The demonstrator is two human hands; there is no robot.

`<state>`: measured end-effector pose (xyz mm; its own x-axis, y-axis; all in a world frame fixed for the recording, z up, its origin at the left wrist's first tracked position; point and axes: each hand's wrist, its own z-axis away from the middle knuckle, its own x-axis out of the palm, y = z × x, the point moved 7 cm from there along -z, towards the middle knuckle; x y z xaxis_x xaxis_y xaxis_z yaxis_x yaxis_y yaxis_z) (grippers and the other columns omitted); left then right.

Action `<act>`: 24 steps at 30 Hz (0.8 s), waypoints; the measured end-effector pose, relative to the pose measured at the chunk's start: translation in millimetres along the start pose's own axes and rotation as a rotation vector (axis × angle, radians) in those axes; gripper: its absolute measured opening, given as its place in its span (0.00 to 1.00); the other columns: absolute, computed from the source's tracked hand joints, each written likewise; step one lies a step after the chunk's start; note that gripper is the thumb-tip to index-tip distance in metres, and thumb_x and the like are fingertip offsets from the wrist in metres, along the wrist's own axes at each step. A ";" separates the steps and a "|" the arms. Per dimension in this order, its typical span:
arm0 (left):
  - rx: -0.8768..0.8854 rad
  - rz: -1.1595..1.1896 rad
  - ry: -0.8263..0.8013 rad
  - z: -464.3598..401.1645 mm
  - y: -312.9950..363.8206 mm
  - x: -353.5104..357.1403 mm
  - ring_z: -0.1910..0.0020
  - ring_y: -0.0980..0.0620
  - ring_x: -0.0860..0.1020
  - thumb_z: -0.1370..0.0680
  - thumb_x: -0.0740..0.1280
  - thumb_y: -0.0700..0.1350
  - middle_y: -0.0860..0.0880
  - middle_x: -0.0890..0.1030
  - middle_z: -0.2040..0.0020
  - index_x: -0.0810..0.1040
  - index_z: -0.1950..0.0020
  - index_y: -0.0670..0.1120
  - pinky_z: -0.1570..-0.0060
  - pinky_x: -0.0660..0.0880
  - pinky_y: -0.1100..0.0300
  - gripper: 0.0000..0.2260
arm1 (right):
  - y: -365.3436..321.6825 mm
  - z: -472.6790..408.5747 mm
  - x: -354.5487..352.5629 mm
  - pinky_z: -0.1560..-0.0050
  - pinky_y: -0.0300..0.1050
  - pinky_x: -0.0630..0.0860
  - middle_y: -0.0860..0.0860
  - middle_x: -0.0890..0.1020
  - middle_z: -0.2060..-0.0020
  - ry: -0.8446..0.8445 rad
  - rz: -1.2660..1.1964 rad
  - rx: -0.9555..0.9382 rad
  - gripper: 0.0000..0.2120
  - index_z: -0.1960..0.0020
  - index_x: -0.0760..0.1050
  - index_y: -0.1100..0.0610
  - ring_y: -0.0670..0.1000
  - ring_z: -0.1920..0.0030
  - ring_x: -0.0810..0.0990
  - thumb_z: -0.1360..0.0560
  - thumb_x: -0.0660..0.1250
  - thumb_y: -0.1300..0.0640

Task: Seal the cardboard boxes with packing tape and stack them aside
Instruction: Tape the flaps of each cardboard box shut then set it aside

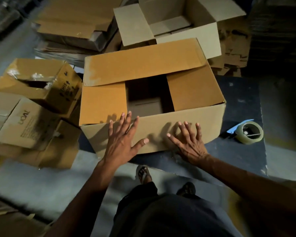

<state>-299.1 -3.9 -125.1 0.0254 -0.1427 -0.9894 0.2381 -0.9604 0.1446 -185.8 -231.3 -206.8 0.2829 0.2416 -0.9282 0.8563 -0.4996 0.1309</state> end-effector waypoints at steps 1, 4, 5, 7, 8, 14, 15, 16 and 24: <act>-0.011 -0.019 -0.023 -0.2 0.6 1.5 0.17 0.50 0.37 0.21 0.46 0.74 0.50 0.41 0.15 0.46 0.15 0.55 0.21 0.35 0.39 0.40 | 2.7 -0.8 1.4 0.24 0.75 0.45 0.64 0.50 0.19 -0.004 0.025 -0.018 0.49 0.17 0.50 0.43 0.67 0.20 0.51 0.29 0.74 0.44; -0.047 -0.060 -0.056 -1.9 2.4 4.8 0.17 0.50 0.36 0.23 0.46 0.76 0.50 0.40 0.15 0.44 0.15 0.54 0.21 0.34 0.39 0.42 | 9.7 -2.0 -1.0 0.23 0.74 0.40 0.63 0.46 0.18 -0.057 0.060 -0.048 0.54 0.16 0.48 0.42 0.67 0.18 0.46 0.33 0.77 0.51; -0.055 -0.068 -0.057 -1.0 3.7 5.2 0.17 0.50 0.36 0.23 0.47 0.76 0.50 0.40 0.15 0.44 0.15 0.54 0.21 0.35 0.39 0.43 | 13.2 -2.9 -2.9 0.24 0.74 0.40 0.62 0.45 0.18 -0.094 0.052 -0.042 0.56 0.16 0.48 0.43 0.67 0.18 0.44 0.34 0.78 0.53; -0.061 -0.079 -0.057 1.1 4.9 5.6 0.17 0.49 0.37 0.25 0.49 0.78 0.50 0.42 0.15 0.44 0.14 0.54 0.21 0.37 0.38 0.46 | 15.9 -5.3 -10.4 0.24 0.75 0.40 0.62 0.43 0.17 -0.190 0.017 -0.030 0.59 0.16 0.46 0.44 0.67 0.18 0.42 0.36 0.79 0.55; -0.069 -0.073 -0.064 1.7 5.2 3.8 0.17 0.50 0.38 0.26 0.48 0.79 0.50 0.43 0.15 0.45 0.14 0.54 0.21 0.36 0.39 0.47 | 13.6 -4.9 -17.4 0.25 0.76 0.41 0.62 0.43 0.17 -0.234 -0.013 -0.041 0.59 0.16 0.45 0.45 0.67 0.18 0.42 0.36 0.79 0.54; -0.202 0.125 -0.445 6.8 31.5 -36.3 0.16 0.48 0.40 0.34 0.42 0.84 0.50 0.40 0.15 0.41 0.15 0.57 0.19 0.44 0.41 0.53 | 19.1 -2.2 -100.1 0.21 0.68 0.41 0.56 0.35 0.18 -0.646 -0.239 -0.205 0.52 0.17 0.35 0.40 0.62 0.19 0.35 0.27 0.67 0.34; -0.193 0.170 -0.521 10.8 44.7 -51.3 0.16 0.48 0.44 0.34 0.44 0.84 0.51 0.43 0.15 0.42 0.15 0.57 0.19 0.49 0.41 0.53 | 27.1 -13.2 -120.3 0.19 0.64 0.45 0.54 0.38 0.17 -0.735 -0.294 -0.212 0.50 0.17 0.38 0.39 0.59 0.18 0.40 0.26 0.68 0.35; -0.162 0.209 -0.574 13.2 58.3 -68.6 0.16 0.48 0.50 0.34 0.47 0.83 0.52 0.47 0.15 0.44 0.15 0.58 0.20 0.54 0.42 0.52 | 35.8 -28.6 -144.6 0.19 0.60 0.52 0.52 0.46 0.16 -0.805 -0.364 -0.200 0.47 0.17 0.43 0.38 0.56 0.17 0.49 0.25 0.69 0.37; -0.012 0.133 -0.374 -59.2 71.8 -175.4 0.52 0.52 0.81 0.20 0.71 0.58 0.55 0.84 0.51 0.84 0.42 0.56 0.49 0.80 0.49 0.11 | 88.5 -161.2 -227.2 0.38 0.50 0.74 0.35 0.85 0.52 -0.995 -0.602 -0.043 0.11 0.46 0.84 0.36 0.43 0.47 0.81 0.20 0.64 0.37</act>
<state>-229.0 -33.7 58.3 -0.2986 -0.3449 -0.8899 0.2680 -0.9252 0.2687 -104.6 -196.3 71.8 -0.6221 -0.3394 -0.7055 0.7564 -0.4929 -0.4299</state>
